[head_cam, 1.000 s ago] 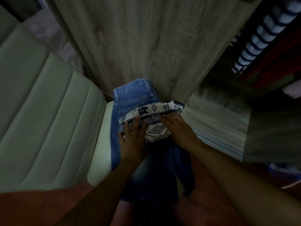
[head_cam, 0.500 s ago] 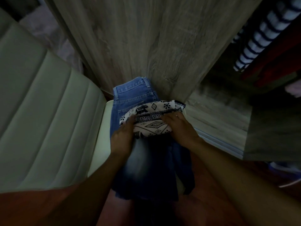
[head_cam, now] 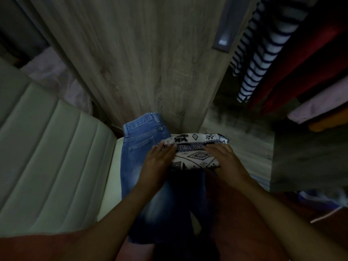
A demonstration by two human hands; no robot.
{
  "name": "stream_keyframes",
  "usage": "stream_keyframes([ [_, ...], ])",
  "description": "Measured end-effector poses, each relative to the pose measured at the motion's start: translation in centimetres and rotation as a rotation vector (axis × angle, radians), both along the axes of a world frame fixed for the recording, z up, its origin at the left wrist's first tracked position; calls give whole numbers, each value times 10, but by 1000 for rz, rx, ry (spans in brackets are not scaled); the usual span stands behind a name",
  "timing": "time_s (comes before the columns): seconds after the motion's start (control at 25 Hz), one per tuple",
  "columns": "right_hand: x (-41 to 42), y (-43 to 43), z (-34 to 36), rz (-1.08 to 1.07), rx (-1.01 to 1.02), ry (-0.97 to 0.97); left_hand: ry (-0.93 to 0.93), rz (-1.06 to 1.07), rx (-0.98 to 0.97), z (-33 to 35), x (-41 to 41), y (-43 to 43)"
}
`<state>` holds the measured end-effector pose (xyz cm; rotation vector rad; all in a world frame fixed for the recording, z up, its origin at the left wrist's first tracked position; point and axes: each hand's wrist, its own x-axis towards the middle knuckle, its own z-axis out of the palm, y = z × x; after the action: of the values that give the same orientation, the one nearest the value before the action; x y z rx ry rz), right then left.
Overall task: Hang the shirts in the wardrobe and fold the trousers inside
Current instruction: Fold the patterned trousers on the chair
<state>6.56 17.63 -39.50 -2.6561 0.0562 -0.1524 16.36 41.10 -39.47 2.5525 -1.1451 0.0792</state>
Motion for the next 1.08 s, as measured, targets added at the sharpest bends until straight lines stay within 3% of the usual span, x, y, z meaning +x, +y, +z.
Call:
stream_keyframes([
  [0.12,-24,-36,9,-62,28,49,23,-75,96,12,-10,-44],
  [0.28,-47,-99,14,-121,32,117,65,-173,2,22,-26,-116],
  [0.4,-65,-154,11,-125,72,167,151,-180,59,22,-51,-172],
  [0.64,-91,-227,-5,-88,24,232,337,-93,318,-9,-84,-248],
  [0.92,-102,-250,-46,-68,-78,294,282,43,311,-47,-107,-276],
  [1.08,-77,-258,-88,5,-212,184,247,231,275,-89,-110,-287],
])
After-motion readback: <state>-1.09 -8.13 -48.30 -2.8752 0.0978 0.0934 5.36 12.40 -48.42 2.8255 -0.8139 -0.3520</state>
